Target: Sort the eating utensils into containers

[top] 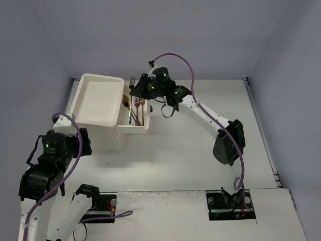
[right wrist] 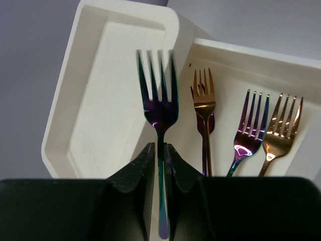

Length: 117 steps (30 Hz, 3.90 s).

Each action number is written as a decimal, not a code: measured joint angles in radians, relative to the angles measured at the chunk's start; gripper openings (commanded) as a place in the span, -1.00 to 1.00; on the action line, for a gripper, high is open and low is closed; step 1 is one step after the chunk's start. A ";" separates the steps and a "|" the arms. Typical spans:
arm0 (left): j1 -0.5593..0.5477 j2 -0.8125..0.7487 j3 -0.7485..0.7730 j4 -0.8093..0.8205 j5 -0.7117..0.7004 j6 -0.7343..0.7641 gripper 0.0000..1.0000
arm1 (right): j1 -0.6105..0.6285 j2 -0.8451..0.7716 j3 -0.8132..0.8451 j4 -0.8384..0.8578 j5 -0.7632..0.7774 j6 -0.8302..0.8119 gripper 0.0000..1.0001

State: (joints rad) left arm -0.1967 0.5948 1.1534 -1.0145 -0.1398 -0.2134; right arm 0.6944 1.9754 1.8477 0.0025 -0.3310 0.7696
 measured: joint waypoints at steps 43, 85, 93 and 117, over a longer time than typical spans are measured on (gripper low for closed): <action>0.281 1.040 0.811 0.087 0.141 0.190 0.27 | -0.183 -0.327 -0.475 -0.090 0.182 -0.407 0.13; 0.336 1.072 0.689 0.141 0.248 0.248 -1.00 | 0.020 0.028 -0.062 -0.245 0.328 -0.436 0.13; 0.347 1.072 0.686 0.154 0.218 0.231 -1.00 | 0.084 0.075 0.017 -0.269 0.361 -0.390 0.11; 0.330 1.052 0.697 0.172 0.237 0.141 0.15 | 0.228 0.039 0.016 -0.183 0.306 -0.405 0.26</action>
State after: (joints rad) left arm 0.1336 1.6464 1.8506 -0.8427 0.0973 -0.0723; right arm 0.9219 2.0141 1.8638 -0.1803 -0.0251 0.3643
